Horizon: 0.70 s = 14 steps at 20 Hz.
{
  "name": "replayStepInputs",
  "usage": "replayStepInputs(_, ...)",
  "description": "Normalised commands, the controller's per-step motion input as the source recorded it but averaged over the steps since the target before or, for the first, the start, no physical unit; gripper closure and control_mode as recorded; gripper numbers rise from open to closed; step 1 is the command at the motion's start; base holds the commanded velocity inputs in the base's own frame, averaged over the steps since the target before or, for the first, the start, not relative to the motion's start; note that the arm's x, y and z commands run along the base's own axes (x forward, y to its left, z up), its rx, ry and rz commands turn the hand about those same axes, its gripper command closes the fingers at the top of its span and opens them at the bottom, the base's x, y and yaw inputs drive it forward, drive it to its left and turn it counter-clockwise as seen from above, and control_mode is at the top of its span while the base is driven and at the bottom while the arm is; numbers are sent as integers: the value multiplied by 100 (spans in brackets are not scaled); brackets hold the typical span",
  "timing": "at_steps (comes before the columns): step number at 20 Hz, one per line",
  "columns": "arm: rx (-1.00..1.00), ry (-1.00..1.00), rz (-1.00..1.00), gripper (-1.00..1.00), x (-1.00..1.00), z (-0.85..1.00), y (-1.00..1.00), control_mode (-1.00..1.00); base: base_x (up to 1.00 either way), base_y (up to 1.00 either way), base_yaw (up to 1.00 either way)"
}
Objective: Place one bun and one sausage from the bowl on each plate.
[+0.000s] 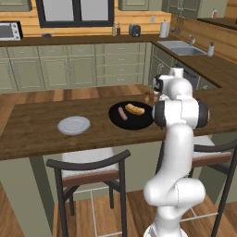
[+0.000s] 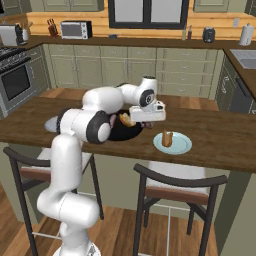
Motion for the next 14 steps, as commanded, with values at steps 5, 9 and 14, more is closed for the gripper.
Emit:
replayStepInputs(5,26,0,-37,100,-4,0,-100,-100,0,0,0)
replayStepInputs(9,18,0,-22,100,8,0,-76,-100,0,0,0)
replayStepInputs(14,10,0,-9,100,19,-4,-52,-100,0,0,0)
